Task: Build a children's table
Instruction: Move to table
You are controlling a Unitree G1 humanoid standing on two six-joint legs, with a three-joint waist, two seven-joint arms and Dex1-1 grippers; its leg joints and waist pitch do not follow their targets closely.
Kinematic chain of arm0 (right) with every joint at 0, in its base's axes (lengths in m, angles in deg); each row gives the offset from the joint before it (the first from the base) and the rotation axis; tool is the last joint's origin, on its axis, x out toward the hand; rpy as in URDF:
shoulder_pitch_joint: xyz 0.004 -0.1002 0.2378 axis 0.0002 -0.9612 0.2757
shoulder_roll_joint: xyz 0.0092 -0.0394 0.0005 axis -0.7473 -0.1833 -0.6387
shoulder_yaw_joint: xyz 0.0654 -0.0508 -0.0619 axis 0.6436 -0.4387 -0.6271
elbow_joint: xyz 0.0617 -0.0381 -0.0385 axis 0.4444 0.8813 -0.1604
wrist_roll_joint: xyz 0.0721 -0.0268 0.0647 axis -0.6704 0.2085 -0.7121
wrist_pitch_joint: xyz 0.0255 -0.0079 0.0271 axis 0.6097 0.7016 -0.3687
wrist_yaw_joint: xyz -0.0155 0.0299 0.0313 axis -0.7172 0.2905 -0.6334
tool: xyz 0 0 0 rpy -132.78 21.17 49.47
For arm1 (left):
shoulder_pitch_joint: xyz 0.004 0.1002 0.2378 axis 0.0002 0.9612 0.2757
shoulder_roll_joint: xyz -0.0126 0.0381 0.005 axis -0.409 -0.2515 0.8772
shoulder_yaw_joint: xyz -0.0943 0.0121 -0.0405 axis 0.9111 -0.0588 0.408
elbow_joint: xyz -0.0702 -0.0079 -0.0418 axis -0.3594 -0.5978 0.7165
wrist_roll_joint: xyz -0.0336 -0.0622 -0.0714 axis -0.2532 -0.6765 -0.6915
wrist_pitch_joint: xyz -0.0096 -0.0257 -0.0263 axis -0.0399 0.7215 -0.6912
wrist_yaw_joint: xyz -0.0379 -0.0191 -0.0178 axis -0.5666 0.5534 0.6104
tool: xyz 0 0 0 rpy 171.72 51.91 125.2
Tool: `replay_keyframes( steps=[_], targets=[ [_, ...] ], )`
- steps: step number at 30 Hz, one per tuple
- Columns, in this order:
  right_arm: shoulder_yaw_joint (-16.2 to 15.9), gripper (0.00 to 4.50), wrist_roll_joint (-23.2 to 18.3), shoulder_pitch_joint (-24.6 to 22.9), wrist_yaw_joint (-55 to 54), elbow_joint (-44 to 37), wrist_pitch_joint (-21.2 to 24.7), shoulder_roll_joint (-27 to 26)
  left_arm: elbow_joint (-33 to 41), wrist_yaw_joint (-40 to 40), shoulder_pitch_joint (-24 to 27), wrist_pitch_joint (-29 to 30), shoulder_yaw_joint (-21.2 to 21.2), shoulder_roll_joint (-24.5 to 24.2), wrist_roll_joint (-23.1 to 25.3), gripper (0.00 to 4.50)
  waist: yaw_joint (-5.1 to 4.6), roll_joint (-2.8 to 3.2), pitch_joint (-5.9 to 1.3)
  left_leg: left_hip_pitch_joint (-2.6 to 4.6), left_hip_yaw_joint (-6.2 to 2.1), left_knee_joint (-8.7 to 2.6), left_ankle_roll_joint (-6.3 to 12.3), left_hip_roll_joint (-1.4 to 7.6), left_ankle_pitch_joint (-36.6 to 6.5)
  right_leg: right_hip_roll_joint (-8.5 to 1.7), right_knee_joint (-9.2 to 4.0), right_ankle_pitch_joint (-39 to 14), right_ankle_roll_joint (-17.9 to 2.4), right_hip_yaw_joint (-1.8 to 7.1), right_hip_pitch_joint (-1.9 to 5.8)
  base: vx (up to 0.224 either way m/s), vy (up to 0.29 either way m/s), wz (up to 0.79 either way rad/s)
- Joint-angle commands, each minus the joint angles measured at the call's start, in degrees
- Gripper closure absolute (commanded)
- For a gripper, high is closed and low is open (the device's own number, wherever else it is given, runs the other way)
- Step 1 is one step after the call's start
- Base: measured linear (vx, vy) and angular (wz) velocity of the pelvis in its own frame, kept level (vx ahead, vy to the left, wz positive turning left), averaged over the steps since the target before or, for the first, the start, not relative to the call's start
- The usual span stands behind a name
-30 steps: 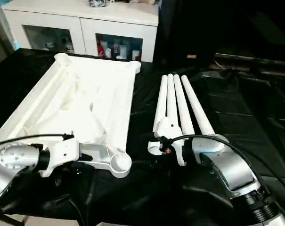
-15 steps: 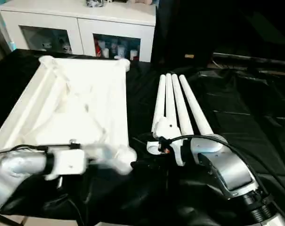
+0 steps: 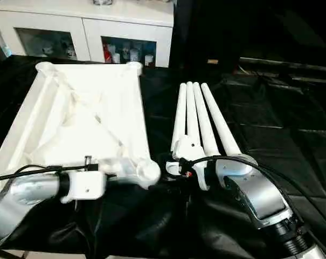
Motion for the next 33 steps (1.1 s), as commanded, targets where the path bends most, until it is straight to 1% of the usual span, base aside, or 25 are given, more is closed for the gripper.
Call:
replay_keyframes(
  steps=[1,2,4,5,6,7,8,9,10,12,14,16,19,22,24,25,26,27,28,29,30,31,32,33],
  targets=[
    [0.4,0.0,0.4,-0.2,-0.3,0.6,-0.7,0.0,6.4,-0.5,-1.0,-0.6,3.0,-0.3,-1.4,4.27,0.67,0.93,-3.62,0.71,-0.44,-4.31,2.58,2.65,-3.2,-3.82,-3.16,8.7,-16.0,1.94,2.81,0.0,0.0,0.0],
    [0.4,0.0,0.4,-0.3,-0.3,0.6,-0.7,0.0,6.7,-0.5,-1.1,-0.7,3.1,-0.4,-1.3,4.27,0.9,1.1,-3.58,0.65,-0.4,-4.31,2.73,2.63,-2.9,-3.79,-3.16,9.3,-16.0,1.91,2.81,0.0,0.0,0.0],
    [0.4,0.0,0.5,-0.4,-0.5,0.6,-0.8,-0.1,7.3,-0.7,-1.7,-1.2,3.6,-0.6,-1.3,4.27,1.05,1.0,-3.5,0.6,-0.38,-4.34,2.54,2.59,-3.4,-3.76,-3.13,8.8,-15.8,1.91,2.84,0.0,0.0,0.0],
    [0.5,0.0,0.6,-0.4,-0.7,0.7,-0.9,-0.2,7.9,-0.8,-2.3,-1.2,4.0,-0.8,-1.2,4.27,1.09,0.97,-3.43,0.6,-0.38,-4.43,2.26,2.6,-4.3,-3.82,-3.27,7.4,-15.5,1.93,2.88,0.0,0.0,0.0],
    [0.5,0.0,0.6,-0.5,-0.8,0.7,-1.0,-0.3,8.5,-0.7,-2.9,-0.8,4.5,-1.0,-1.2,4.27,1.28,1.81,-3.37,0.66,-0.52,-4.44,1.86,2.57,-5.0,-3.86,-3.24,6.5,-15.4,1.92,2.75,0.0,0.0,0.0],
    [0.6,0.0,0.6,-0.5,-1.0,0.8,-1.1,-0.4,9.3,-0.5,-3.3,0.2,5.1,-1.2,-1.3,4.27,1.14,1.37,-3.39,0.75,-0.43,-4.5,1.36,2.62,-6.0,-3.79,-3.4,5.5,-15.1,1.95,2.78,0.0,0.0,0.0],
    [0.6,0.0,0.6,-0.6,-1.1,0.8,-1.1,-0.4,9.7,-0.5,-3.6,0.5,5.3,-1.4,-1.1,4.27,1.24,1.35,-3.35,0.76,-0.44,-4.55,1.03,2.58,-6.4,-3.75,-3.43,4.8,-14.9,1.95,2.74,0.0,0.0,0.0],
    [0.6,0.0,0.7,-0.7,-1.2,0.8,-1.1,-0.5,10.2,-0.4,-4.0,1.0,5.8,-1.8,-0.8,4.27,1.29,1.62,-3.37,0.75,-0.52,-4.56,0.82,2.58,-6.5,-3.77,-3.36,4.7,-14.8,1.93,2.75,0.0,0.0,0.0],
    [0.6,0.0,0.7,-0.7,-1.2,0.8,-1.2,-0.5,10.4,-0.3,-4.2,1.3,6.0,-2.3,-0.4,4.27,1.25,1.47,-3.38,0.74,-0.51,-4.56,0.63,2.58,-6.4,-3.74,-3.38,4.8,-14.8,1.93,2.77,0.0,0.0,0.0],
    [0.6,0.0,0.8,-0.8,-1.4,0.9,-1.3,-0.7,10.5,-0.3,-4.8,1.2,6.6,-2.9,0.0,4.27,1.34,1.7,-3.44,0.73,-0.51,-4.45,0.58,2.44,-5.8,-3.66,-3.29,5.6,-14.7,1.93,2.79,0.0,0.0,0.0],
    [0.6,0.0,0.8,-0.9,-1.5,0.8,-1.4,-0.7,10.6,-0.3,-5.3,1.1,7.0,-3.4,0.0,4.27,1.31,1.6,-3.55,0.61,-0.48,-4.32,0.85,2.39,-4.1,-3.63,-3.07,8.1,-15.0,1.92,2.94,0.0,0.0,0.0],
    [0.5,0.0,0.8,-0.9,-1.7,0.8,-1.5,-0.8,10.9,-0.1,-6.1,1.1,7.4,-4.0,0.2,4.27,1.39,1.72,-3.6,0.6,-0.48,-4.24,1.12,2.32,-3.1,-3.61,-2.96,9.4,-15.2,1.89,2.93,0.0,0.0,0.0],
    [0.4,0.0,0.7,-1.0,-1.9,1.0,-1.6,-1.0,12.2,-0.1,-8.0,2.6,8.5,-5.1,0.1,4.27,1.48,1.78,-3.48,0.61,-0.49,-4.3,0.95,2.38,-4.0,-3.72,-3.03,8.1,-15.3,1.86,2.96,0.0,0.0,0.0],
    [0.4,0.0,0.7,-1.0,-2.0,1.0,-1.7,-1.2,12.8,0.3,-9.3,3.4,9.1,-6.2,-0.1,4.27,1.57,1.93,-3.47,0.63,-0.47,-4.28,0.59,2.35,-4.0,-3.66,-3.01,7.7,-15.3,1.87,2.93,0.0,0.0,0.0],
    [0.4,0.0,0.7,-1.0,-2.1,1.0,-1.7,-1.3,14.5,1.4,-10.3,4.7,9.9,-6.4,-1.5,4.27,1.6,1.94,-3.48,0.61,-0.5,-4.3,0.52,2.32,-3.9,-3.66,-2.99,7.8,-15.3,1.86,2.98,0.0,0.0,0.0],
    [0.4,0.0,0.7,-1.1,-2.1,1.0,-1.8,-1.3,15.8,2.2,-10.7,5.7,10.4,-6.3,-3.1,4.27,1.67,2.07,-3.55,0.67,-0.51,-4.24,0.42,2.31,-3.6,-3.64,-2.88,8.4,-15.5,1.81,2.92,0.0,0.0,0.0],
    [0.4,0.0,0.7,-1.1,-2.1,1.0,-1.8,-1.3,15.8,2.2,-10.7,5.7,10.4,-6.3,-3.1,4.27,1.68,2.0,-3.56,0.66,-0.46,-4.19,0.37,2.23,-3.2,-3.59,-2.85,9.1,-15.9,1.79,2.94,0.0,0.0,0.0],
    [0.4,0.0,0.7,-1.1,-2.2,1.1,-1.8,-1.3,16.6,2.7,-11.0,6.5,10.6,-6.2,-4.1,4.27,1.65,1.93,-3.52,0.56,-0.43,-4.18,0.44,2.23,-3.0,-3.58,-2.88,9.3,-16.0,1.8,3.02,0.0,0.0,0.0],
    [0.4,0.0,0.8,-1.1,-2.2,1.1,-1.9,-1.4,17.6,3.4,-11.5,7.6,10.9,-6.3,-5.2,4.27,1.75,2.03,-3.61,0.52,-0.45,-4.12,0.42,2.2,-2.6,-3.61,-2.75,10.0,-16.1,1.79,3.09,0.0,0.0,0.0],
    [0.4,0.0,0.8,-1.2,-2.3,1.2,-2.0,-1.4,19.4,4.5,-13.0,9.5,11.3,-6.6,-6.9,4.27,1.81,2.04,-3.61,0.62,-0.39,-4.09,0.42,2.13,-2.5,-3.55,-2.74,10.1,-16.2,1.78,3.0,0.0,0.0,0.0],
    [0.4,0.0,0.8,-1.2,-2.3,1.2,-2.0,-1.5,19.6,4.6,-13.2,9.6,11.4,-6.7,-7.2,4.27,1.9,2.07,-3.68,0.69,-0.37,-4.03,0.42,2.11,-2.2,-3.5,-2.7,10.3,-16.2,1.76,2.98,0.0,0.0,0.0],
    [0.4,0.0,0.8,-1.2,-2.4,1.2,-2.0,-1.5,19.8,4.8,-13.5,9.7,11.5,-6.8,-7.5,4.27,2.07,2.14,-3.77,0.57,-0.4,-3.89,0.53,2.06,-1.4,-3.46,-2.59,11.6,-16.4,1.74,3.06,0.0,0.0,0.0],
    [0.4,0.0,0.7,-1.2,-2.4,1.2,-2.1,-1.5,20.1,5.0,-13.9,9.9,11.9,-6.9,-8.4,4.27,2.27,2.01,-3.75,0.5,-0.34,-3.84,0.68,2.04,-0.9,-3.47,-2.55,12.4,-16.5,1.76,3.12,0.0,0.0,0.0],
    [0.3,0.0,0.8,-1.2,-2.5,1.3,-2.1,-1.6,20.2,5.0,-14.4,10.0,12.2,-7.0,-8.8,4.27,2.35,2.02,-3.79,0.45,-0.35,-3.79,0.76,2.03,-0.5,-3.47,-2.46,12.8,-16.6,1.73,3.17,0.0,0.0,0.0]
  ],
)
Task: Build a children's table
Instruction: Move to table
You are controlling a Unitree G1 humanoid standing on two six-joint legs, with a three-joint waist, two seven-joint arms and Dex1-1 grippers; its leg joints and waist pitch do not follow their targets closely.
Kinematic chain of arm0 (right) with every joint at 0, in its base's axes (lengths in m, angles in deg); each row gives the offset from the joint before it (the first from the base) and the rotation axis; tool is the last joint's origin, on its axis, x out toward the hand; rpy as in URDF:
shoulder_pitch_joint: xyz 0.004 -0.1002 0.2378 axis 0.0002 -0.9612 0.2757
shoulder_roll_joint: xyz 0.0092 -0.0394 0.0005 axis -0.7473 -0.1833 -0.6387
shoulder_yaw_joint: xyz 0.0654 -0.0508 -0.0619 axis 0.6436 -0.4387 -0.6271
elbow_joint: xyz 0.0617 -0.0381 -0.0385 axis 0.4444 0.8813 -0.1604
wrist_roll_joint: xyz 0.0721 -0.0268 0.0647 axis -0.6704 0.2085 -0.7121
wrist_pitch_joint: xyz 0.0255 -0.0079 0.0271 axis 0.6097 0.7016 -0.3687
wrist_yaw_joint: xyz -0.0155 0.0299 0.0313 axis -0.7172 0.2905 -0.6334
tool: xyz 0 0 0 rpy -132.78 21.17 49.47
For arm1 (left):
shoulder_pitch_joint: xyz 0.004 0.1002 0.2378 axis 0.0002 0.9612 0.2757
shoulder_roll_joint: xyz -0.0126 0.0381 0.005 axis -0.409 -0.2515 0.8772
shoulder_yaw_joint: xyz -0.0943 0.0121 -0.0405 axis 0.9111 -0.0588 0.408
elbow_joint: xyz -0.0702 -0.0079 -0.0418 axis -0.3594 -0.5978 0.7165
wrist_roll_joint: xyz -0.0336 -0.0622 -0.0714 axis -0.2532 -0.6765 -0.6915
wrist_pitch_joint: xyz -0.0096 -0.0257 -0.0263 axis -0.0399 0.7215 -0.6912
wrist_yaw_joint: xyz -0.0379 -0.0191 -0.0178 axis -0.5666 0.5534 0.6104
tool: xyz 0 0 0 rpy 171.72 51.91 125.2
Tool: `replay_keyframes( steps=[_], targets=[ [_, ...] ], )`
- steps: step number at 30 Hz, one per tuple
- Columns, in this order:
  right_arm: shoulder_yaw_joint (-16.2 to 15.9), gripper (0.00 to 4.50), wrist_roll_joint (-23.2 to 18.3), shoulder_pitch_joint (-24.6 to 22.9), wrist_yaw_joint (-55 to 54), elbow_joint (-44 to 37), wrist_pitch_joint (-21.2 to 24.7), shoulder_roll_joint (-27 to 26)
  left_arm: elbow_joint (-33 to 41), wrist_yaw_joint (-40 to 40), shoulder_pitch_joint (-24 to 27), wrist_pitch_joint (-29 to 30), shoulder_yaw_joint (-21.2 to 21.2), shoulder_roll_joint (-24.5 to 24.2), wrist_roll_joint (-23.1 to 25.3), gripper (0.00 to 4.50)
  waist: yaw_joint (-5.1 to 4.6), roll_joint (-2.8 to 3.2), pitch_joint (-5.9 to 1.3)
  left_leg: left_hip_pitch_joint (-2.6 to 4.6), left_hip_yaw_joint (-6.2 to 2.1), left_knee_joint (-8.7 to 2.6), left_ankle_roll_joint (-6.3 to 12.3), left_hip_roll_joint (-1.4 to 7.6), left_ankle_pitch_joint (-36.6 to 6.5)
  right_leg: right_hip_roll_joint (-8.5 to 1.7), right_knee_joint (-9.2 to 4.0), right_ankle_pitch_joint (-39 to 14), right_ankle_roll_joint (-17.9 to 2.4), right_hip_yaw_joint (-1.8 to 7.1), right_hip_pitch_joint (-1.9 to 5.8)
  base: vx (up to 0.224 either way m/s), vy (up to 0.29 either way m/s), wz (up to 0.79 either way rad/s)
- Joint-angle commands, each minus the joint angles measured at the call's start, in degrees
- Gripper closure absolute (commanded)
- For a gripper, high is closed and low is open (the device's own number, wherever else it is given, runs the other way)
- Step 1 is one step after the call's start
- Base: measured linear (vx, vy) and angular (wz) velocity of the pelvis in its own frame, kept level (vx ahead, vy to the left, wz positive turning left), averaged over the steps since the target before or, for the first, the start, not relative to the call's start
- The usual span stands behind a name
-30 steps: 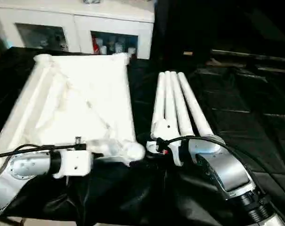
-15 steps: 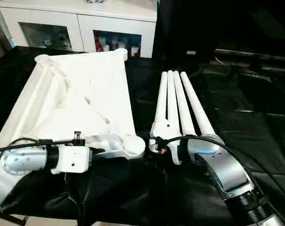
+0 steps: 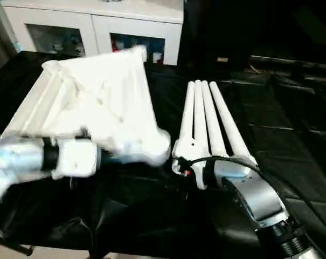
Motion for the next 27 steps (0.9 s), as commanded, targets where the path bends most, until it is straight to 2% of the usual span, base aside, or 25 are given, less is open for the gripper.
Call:
replay_keyframes(
  steps=[1,3,9,17,22,27],
  targets=[
    [-0.1,0.0,0.5,0.0,-0.1,0.2,0.1,0.2,5.7,-1.3,-4.9,-2.3,5.9,-1.5,0.8,4.27,0.42,1.15,-4.38,0.71,-0.26,-3.74,1.07,1.97,-0.4,-3.43,-2.59,13.0,-16.5,1.83,3.43,0.0,0.0,0.0],
    [-0.1,0.0,0.5,0.0,-0.2,0.3,0.0,0.1,5.6,-1.2,-6.0,-2.4,6.4,-2.1,0.7,4.27,0.8,1.33,-4.58,0.81,-0.26,-3.61,1.15,2.01,0.4,-3.4,-2.47,13.5,-16.2,1.79,3.33,0.0,0.0,0.0],
    [0.0,0.0,0.5,-0.1,-0.2,0.4,-0.1,0.0,5.8,-0.1,-8.4,-1.2,8.6,-4.3,-0.1,4.27,0.91,1.43,-4.56,0.64,-0.33,-3.71,0.31,1.93,-0.5,-3.27,-2.52,12.6,-15.5,1.58,3.2,0.0,0.0,0.0],
    [0.0,0.0,0.4,-0.5,-0.4,0.1,0.1,-0.2,4.2,0.6,-11.9,-1.2,11.1,-8.7,-0.5,4.27,0.85,1.54,-4.17,0.45,-0.42,-4.07,-1.26,2.06,-4.6,-3.52,-3.02,5.8,-14.7,1.58,3.06,0.0,0.0,0.0],
    [-0.2,0.0,0.5,-0.5,-0.5,0.3,0.0,-0.6,1.7,0.7,-9.5,-2.9,11.1,-11.2,1.5,4.27,0.78,1.71,-4.1,0.44,-0.47,-4.23,-2.04,2.11,-6.5,-3.5,-3.19,3.1,-14.0,1.54,2.87,0.0,0.0,0.0],
    [-0.1,0.0,0.6,-0.7,-0.6,0.3,0.0,-0.7,-0.8,-1.5,-6.6,-4.0,8.7,-11.8,3.8,4.27,0.71,1.78,-4.14,0.36,-0.51,-4.29,-2.39,2.13,-7.1,-3.49,-3.2,2.8,-13.8,1.5,2.83,0.0,0.0,0.0]
  ],
)
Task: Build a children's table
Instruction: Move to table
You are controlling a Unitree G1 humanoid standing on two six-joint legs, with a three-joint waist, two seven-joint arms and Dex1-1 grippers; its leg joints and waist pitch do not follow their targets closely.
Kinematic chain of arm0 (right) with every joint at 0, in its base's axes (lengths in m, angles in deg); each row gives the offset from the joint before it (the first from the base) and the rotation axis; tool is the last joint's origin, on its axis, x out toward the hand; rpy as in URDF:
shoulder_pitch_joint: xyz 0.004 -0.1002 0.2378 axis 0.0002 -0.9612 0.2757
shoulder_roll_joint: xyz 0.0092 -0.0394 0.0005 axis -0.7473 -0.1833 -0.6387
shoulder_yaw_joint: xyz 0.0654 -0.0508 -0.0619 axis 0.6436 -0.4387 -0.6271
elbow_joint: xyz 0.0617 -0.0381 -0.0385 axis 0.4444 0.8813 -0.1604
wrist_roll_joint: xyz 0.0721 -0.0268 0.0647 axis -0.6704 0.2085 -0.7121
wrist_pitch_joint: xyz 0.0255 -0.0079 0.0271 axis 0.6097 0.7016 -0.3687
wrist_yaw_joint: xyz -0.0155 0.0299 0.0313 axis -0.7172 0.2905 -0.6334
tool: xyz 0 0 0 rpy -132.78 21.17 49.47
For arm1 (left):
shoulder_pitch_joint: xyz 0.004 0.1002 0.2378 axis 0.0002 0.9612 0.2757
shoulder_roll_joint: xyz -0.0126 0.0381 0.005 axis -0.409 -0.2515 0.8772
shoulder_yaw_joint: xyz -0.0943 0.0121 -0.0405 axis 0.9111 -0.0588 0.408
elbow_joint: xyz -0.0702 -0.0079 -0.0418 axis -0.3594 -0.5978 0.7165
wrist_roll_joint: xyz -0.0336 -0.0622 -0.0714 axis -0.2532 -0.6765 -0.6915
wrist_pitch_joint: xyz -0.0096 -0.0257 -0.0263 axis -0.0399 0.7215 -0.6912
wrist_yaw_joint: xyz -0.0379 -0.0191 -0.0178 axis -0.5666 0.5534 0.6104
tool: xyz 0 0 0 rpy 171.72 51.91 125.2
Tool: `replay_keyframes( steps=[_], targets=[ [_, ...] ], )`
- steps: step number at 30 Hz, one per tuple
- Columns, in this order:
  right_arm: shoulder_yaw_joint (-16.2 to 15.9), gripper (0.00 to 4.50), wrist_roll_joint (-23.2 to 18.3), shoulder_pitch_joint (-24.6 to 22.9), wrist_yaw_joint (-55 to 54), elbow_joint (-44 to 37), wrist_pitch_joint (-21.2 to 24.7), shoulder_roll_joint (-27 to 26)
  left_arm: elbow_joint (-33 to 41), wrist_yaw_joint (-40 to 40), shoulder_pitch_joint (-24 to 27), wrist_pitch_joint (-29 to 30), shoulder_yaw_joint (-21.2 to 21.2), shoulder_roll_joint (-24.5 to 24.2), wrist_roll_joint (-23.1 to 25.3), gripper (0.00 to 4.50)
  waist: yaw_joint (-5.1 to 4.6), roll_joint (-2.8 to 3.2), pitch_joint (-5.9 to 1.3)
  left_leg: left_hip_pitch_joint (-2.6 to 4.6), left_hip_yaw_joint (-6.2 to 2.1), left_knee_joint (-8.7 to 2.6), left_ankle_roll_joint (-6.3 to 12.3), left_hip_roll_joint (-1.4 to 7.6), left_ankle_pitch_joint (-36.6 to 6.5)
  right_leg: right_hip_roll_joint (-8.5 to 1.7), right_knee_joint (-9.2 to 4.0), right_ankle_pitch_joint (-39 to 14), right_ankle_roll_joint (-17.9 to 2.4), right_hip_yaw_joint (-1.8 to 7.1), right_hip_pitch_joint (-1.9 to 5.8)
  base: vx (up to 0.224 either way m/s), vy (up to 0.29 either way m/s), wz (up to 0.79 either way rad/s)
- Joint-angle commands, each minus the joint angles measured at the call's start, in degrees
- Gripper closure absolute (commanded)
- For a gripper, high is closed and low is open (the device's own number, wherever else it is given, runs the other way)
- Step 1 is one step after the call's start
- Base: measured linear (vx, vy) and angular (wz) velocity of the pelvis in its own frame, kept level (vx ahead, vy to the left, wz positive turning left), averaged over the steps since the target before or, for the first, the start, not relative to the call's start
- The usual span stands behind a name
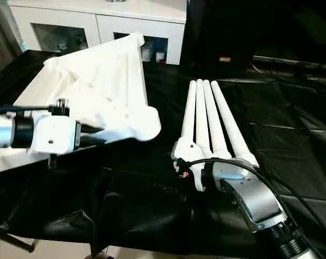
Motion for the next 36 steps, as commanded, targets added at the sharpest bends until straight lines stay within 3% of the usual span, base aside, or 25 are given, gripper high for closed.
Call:
replay_keyframes(
  steps=[1,5,8,13,21,22,25,29,31,33,36],
  targets=[
    [-0.1,0.0,0.6,-0.3,-0.1,0.2,0.0,0.1,-0.5,-5.4,-1.5,-3.4,5.3,-2.9,7.6,4.27,0.3,1.7,-4.23,0.79,-0.32,-4.34,-2.2,1.9,-8.4,-3.62,-3.3,1.7,-13.4,1.82,3.27,0.0,0.0,0.0],
    [0.1,0.0,0.6,-0.4,-0.3,0.0,0.1,0.2,-2.7,-6.8,1.1,-4.0,3.1,-1.9,8.1,4.27,0.34,1.87,-4.3,1.0,-0.28,-4.36,-2.25,1.94,-9.3,-3.57,-3.31,1.2,-13.4,1.86,3.07,0.0,0.0,0.0],
    [1.3,0.0,0.1,-1.0,-1.1,-0.7,0.6,0.5,-5.0,-9.0,3.9,-2.8,0.2,1.9,7.9,4.27,0.36,1.98,-4.23,1.15,-0.16,-4.42,-2.6,2.03,-11.0,-3.58,-3.51,-1.1,-13.2,1.96,2.91,0.0,0.0,0.0],
    [2.8,0.0,-0.5,-3.0,-1.0,-2.4,1.3,2.2,-10.1,-12.0,5.5,-3.0,-2.9,6.2,10.1,4.27,0.44,1.82,-4.1,0.89,-0.13,-4.49,-2.49,2.07,-11.5,-3.47,-4.0,-3.2,-12.2,2.17,3.1,0.0,0.0,0.0],
    [4.7,0.0,-0.3,-4.2,-1.8,-2.7,1.5,4.3,-16.5,-13.3,6.3,-1.1,-8.5,13.3,11.6,4.28,-0.01,1.56,-3.77,1.04,-0.16,-4.61,-2.12,1.93,-14.0,-3.33,-5.04,-12.7,-10.2,2.39,2.82,0.0,0.0,0.0],
    [4.8,0.0,-0.3,-4.3,-1.9,-2.7,1.6,4.4,-16.9,-13.4,6.3,-1.1,-8.6,13.7,11.5,3.72,-0.02,1.61,-3.91,0.89,-0.29,-4.7,-2.12,1.95,-13.6,-3.42,-5.0,-12.8,-9.9,2.38,2.98,0.0,0.0,0.0],
    [5.6,0.0,-0.3,-4.5,-1.6,-2.7,1.7,5.2,-17.4,-12.1,6.3,-0.9,-8.9,14.5,10.8,3.59,-0.18,1.44,-4.12,1.04,-0.21,-4.49,-1.65,2.04,-12.4,-3.3,-4.82,-9.5,-10.8,2.35,2.88,0.0,0.0,0.0],
    [6.3,0.0,-0.5,-4.8,-1.1,-2.2,1.5,6.3,-12.8,-8.5,7.2,3.8,-6.0,15.6,4.4,3.15,-0.01,1.02,-3.92,1.23,0.14,-4.37,-0.84,2.02,-12.0,-3.27,-4.89,-9.0,-12.2,2.34,2.67,0.0,0.0,0.0],
    [6.6,0.0,-0.8,-4.6,-0.8,-2.1,1.6,6.6,-12.1,-6.7,6.4,5.2,-4.4,15.5,1.6,3.15,0.18,0.84,-3.77,1.25,0.19,-4.43,-0.62,1.93,-12.7,-3.34,-5.08,-12.3,-11.7,2.34,2.61,0.0,0.0,0.0],
    [6.8,0.0,-1.2,-4.4,-0.5,-2.2,1.9,6.6,-13.1,-5.8,5.5,5.2,-3.7,15.2,0.8,2.85,0.07,0.57,-3.62,1.35,0.22,-4.52,-0.6,1.92,-13.9,-3.26,-5.4,-15.3,-10.6,2.34,2.48,0.0,0.0,0.0],
    [6.8,0.0,-2.1,-3.5,0.4,-2.3,2.3,6.6,-18.2,-5.0,3.2,1.8,-4.5,13.8,3.3,2.73,0.21,0.65,-3.72,1.43,0.14,-4.58,-0.31,1.88,-13.5,-3.21,-5.63,-16.9,-9.1,2.41,2.3,0.0,0.0,0.0]
  ],
)
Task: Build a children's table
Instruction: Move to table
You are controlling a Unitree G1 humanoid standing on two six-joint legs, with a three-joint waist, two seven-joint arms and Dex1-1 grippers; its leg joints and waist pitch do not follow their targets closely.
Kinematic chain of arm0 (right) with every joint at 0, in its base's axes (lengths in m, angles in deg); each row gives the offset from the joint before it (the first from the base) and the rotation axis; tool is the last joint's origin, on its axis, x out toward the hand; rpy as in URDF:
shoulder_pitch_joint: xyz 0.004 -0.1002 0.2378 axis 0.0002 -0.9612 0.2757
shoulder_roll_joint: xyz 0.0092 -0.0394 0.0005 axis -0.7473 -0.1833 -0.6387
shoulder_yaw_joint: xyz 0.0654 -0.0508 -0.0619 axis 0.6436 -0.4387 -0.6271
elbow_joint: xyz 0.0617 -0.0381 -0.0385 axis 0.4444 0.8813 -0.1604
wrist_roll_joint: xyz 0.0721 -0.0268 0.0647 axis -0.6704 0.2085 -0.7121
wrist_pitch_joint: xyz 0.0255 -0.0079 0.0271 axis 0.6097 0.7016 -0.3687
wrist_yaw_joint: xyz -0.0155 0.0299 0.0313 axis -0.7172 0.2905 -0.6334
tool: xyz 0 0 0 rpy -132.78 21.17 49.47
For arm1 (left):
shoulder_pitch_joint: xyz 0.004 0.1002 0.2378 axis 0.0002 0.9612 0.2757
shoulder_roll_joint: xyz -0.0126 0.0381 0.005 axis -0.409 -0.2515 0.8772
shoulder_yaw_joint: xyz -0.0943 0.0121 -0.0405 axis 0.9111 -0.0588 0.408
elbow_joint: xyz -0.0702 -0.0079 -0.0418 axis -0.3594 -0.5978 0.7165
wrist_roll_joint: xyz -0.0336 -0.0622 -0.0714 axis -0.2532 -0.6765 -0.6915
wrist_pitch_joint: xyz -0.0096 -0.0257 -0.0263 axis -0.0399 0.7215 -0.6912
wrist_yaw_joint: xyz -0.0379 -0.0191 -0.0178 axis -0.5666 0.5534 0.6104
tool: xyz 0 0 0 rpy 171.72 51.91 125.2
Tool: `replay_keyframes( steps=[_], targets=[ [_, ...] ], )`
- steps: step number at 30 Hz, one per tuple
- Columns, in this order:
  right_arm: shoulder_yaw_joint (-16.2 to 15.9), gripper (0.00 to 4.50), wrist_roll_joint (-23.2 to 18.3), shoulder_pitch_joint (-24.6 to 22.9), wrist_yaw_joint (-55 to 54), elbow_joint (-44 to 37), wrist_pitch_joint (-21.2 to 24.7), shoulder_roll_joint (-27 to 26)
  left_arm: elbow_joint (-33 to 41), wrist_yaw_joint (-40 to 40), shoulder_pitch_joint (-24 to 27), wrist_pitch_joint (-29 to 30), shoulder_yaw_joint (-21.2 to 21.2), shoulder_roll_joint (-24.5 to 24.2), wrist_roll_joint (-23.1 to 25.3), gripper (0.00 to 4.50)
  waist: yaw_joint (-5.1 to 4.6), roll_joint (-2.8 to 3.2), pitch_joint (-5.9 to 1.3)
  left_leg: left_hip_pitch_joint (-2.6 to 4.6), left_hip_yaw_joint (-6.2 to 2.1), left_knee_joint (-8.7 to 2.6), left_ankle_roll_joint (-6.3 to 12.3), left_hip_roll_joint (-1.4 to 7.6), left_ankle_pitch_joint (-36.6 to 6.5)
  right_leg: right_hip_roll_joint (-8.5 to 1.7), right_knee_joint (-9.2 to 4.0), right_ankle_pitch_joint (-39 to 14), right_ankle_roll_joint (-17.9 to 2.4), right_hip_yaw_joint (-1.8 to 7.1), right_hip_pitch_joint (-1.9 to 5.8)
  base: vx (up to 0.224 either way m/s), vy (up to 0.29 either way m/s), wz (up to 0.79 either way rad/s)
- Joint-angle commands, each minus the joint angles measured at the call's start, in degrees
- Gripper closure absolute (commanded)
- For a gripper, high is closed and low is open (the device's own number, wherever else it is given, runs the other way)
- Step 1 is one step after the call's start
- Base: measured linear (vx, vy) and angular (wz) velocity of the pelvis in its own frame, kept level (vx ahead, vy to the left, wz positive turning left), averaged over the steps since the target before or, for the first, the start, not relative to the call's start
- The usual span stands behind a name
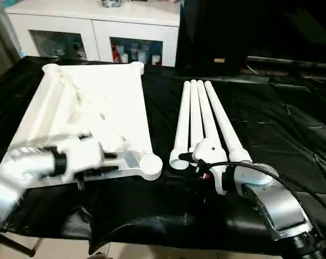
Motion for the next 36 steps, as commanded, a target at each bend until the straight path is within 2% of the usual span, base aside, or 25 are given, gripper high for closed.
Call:
replay_keyframes(
  steps=[1,2,3,4,6,7,8,9,10,11,15,16,17,19,20,21,23,24,25,30,35,36],
  targets=[
    [1.0,0.0,-1.1,1.3,0.9,-0.7,0.6,0.6,-3.4,0.9,-1.8,-2.2,-0.2,-1.3,1.9,2.65,-0.05,-0.01,-3.59,0.55,-0.11,-4.56,0.26,1.2,-13.8,-3.9,-5.47,-16.9,-8.5,2.13,2.09,0.0,0.0,0.0],
    [0.6,0.0,-1.2,1.7,1.2,-0.7,0.6,0.5,-5.8,1.5,-2.8,-3.0,-0.6,-1.5,2.3,2.55,-0.1,-0.21,-3.62,0.5,-0.12,-4.62,0.07,1.26,-13.4,-3.95,-5.37,-16.2,-8.4,2.12,2.18,0.0,0.0,0.0],
    [0.2,0.0,-1.0,2.2,1.3,-0.6,0.4,0.3,-8.3,1.8,-3.8,-3.9,-1.0,-1.4,2.8,2.55,-0.06,-0.15,-3.62,0.51,-0.1,-4.59,0.03,1.2,-13.3,-3.98,-5.32,-16.1,-8.5,2.12,2.13,0.0,0.0,0.0],
    [-0.4,0.0,-0.7,2.7,1.6,-0.4,0.3,0.1,-12.8,1.4,-5.7,-5.7,-2.0,-1.0,4.6,2.39,-0.17,-0.48,-3.68,0.46,0.01,-4.55,0.1,1.19,-12.7,-3.96,-5.35,-15.7,-8.4,2.15,2.18,0.0,0.0,0.0],
    [-0.8,0.0,-0.5,2.9,1.8,-0.3,0.3,0.0,-15.8,1.4,-6.9,-6.3,-2.5,-0.6,5.5,2.31,-0.02,-0.15,-3.88,0.51,-0.02,-4.48,-0.05,1.19,-11.7,-4.1,-5.14,-14.3,-8.4,2.19,2.23,0.0,0.0,0.0],
    [-1.1,0.0,-0.3,3.0,1.8,-0.5,0.4,-0.1,-19.0,1.5,-8.2,-7.3,-3.2,-0.2,6.4,2.31,-0.13,-0.52,-3.87,0.41,0.07,-4.49,0.13,1.17,-11.0,-3.95,-5.25,-13.2,-8.5,2.21,2.24,0.0,0.0,0.0],
    [-1.3,0.0,-0.5,3.0,1.9,-1.0,0.9,-0.2,-23.0,2.0,-9.6,-8.5,-4.2,0.1,7.5,2.31,-0.02,-0.29,-4.15,0.43,-0.03,-4.4,0.05,1.26,-10.0,-4.13,-4.81,-10.7,-9.0,2.19,2.43,0.0,0.0,0.0],
    [-1.4,0.0,-0.7,2.9,2.0,-1.4,1.3,-0.1,-25.2,3.0,-10.3,-9.0,-4.8,0.2,7.7,2.31,-0.02,-0.26,-4.03,0.47,0.06,-4.43,0.24,1.17,-10.0,-3.99,-5.07,-10.7,-8.9,2.19,2.27,0.0,0.0,0.0],
    [-1.4,0.0,-0.7,2.9,2.0,-1.5,1.4,-0.1,-25.7,3.2,-10.4,-9.1,-4.9,0.3,7.8,2.31,-0.01,-0.35,-4.21,0.42,0.0,-4.42,0.03,1.24,-9.7,-4.13,-4.69,-9.1,-9.3,2.2,2.55,0.0,0.0,0.0],
    [-1.4,0.0,-0.9,2.7,2.0,-2.0,1.7,0.0,-27.6,4.1,-10.8,-9.5,-5.3,0.6,7.7,2.31,0.06,-0.03,-4.17,0.45,-0.02,-4.43,-0.07,1.32,-9.5,-4.25,-4.68,-8.3,-9.8,2.2,2.49,0.0,0.0,0.0],
    [-1.9,0.0,-0.6,2.0,1.9,-3.5,2.5,0.4,-37.4,3.2,-13.2,-14.4,-6.6,2.6,10.0,2.31,0.02,0.25,-4.08,0.64,0.01,-4.5,-0.57,1.35,-11.6,-4.24,-5.0,-9.2,-10.3,2.22,2.5,0.0,0.0,0.0],
    [-1.9,0.0,-0.7,1.9,1.9,-3.7,2.6,0.4,-38.2,3.0,-13.5,-14.6,-6.3,3.0,9.8,2.58,0.1,-0.01,-4.04,0.67,-0.01,-4.5,-0.78,1.4,-12.3,-4.37,-5.05,-10.3,-10.2,2.25,2.58,0.0,0.0,0.0],
    [-1.8,0.0,-0.8,1.7,1.8,-4.3,2.9,0.5,-40.0,1.4,-14.3,-15.9,-5.7,3.9,10.1,2.65,0.1,0.15,-3.96,0.64,-0.06,-4.58,-0.95,1.42,-12.6,-4.41,-5.04,-11.1,-10.0,2.27,2.59,0.0,0.0,0.0],
    [-1.6,0.0,-1.0,1.4,1.7,-4.9,3.4,0.5,-41.9,-1.7,-15.3,-17.6,-5.1,4.7,10.9,2.65,-0.04,0.11,-3.86,0.75,-0.13,-4.71,-1.21,1.39,-14.3,-4.45,-5.48,-14.5,-9.4,2.28,2.56,0.0,0.0,0.0],
    [-1.6,0.0,-1.0,1.3,1.6,-5.0,3.5,0.5,-42.0,-1.8,-15.4,-17.7,-5.1,4.7,11.0,2.71,-0.01,0.09,-3.86,0.81,-0.18,-4.76,-1.29,1.51,-14.5,-4.48,-5.5,-15.1,-9.2,2.28,2.46,0.0,0.0,0.0],
    [-1.5,0.0,-1.0,1.2,1.5,-5.2,3.6,0.5,-42.1,-1.9,-15.4,-17.9,-5.1,4.7,11.1,2.96,0.01,0.07,-3.86,0.8,-0.17,-4.72,-1.28,1.53,-14.5,-4.56,-5.5,-15.3,-9.2,2.31,2.44,0.0,0.0,0.0],
    [-1.1,0.0,-1.3,0.6,1.1,-5.9,4.4,0.4,-43.3,-2.2,-16.0,-20.2,-5.2,4.9,11.6,3.03,0.04,0.05,-3.83,0.72,-0.21,-4.78,-1.06,1.53,-14.3,-4.54,-5.6,-15.7,-8.9,2.35,2.44,0.0,0.0,0.0],
    [-1.0,0.0,-1.4,0.2,1.0,-6.4,4.8,0.4,-43.1,-1.6,-15.8,-20.8,-5.1,4.8,11.5,3.03,0.01,-0.32,-3.81,0.7,-0.19,-4.81,-1.0,1.53,-14.3,-4.5,-5.6,-15.9,-8.7,2.34,2.45,0.0,0.0,0.0],
    [-1.0,0.0,-1.4,-0.1,0.9,-6.7,4.9,0.4,-43.2,-1.4,-15.8,-21.4,-5.2,4.7,11.8,3.11,0.08,-0.06,-3.84,0.75,-0.25,-4.86,-1.06,1.66,-14.3,-4.61,-5.51,-16.1,-8.7,2.36,2.35,0.0,0.0,0.0],
    [-1.3,0.0,-1.3,-0.4,0.7,-7.1,5.2,0.1,-43.3,-0.2,-15.3,-22.6,-5.2,4.2,12.2,3.31,-0.21,-0.6,-3.87,0.43,-0.21,-4.83,-0.75,1.62,-13.1,-4.65,-5.38,-15.5,-8.6,2.32,2.45,0.0,0.0,0.0],
    [-1.7,0.0,-1.2,0.2,0.6,-6.9,5.6,-0.4,-43.0,1.1,-14.7,-22.9,-5.4,3.7,12.5,3.6,-0.24,-0.5,-3.86,0.49,-0.08,-4.74,-0.44,1.64,-12.3,-4.72,-5.27,-14.2,-9.2,2.38,2.33,0.0,0.0,0.0],
    [-1.9,0.0,-1.2,0.5,0.5,-6.7,5.5,-0.5,-43.1,1.4,-14.5,-22.9,-5.8,3.5,13.1,3.6,-0.31,-0.67,-3.88,0.44,-0.07,-4.73,-0.44,1.62,-12.0,-4.68,-5.19,-13.9,-9.2,2.36,2.39,0.0,0.0,0.0]
  ],
)
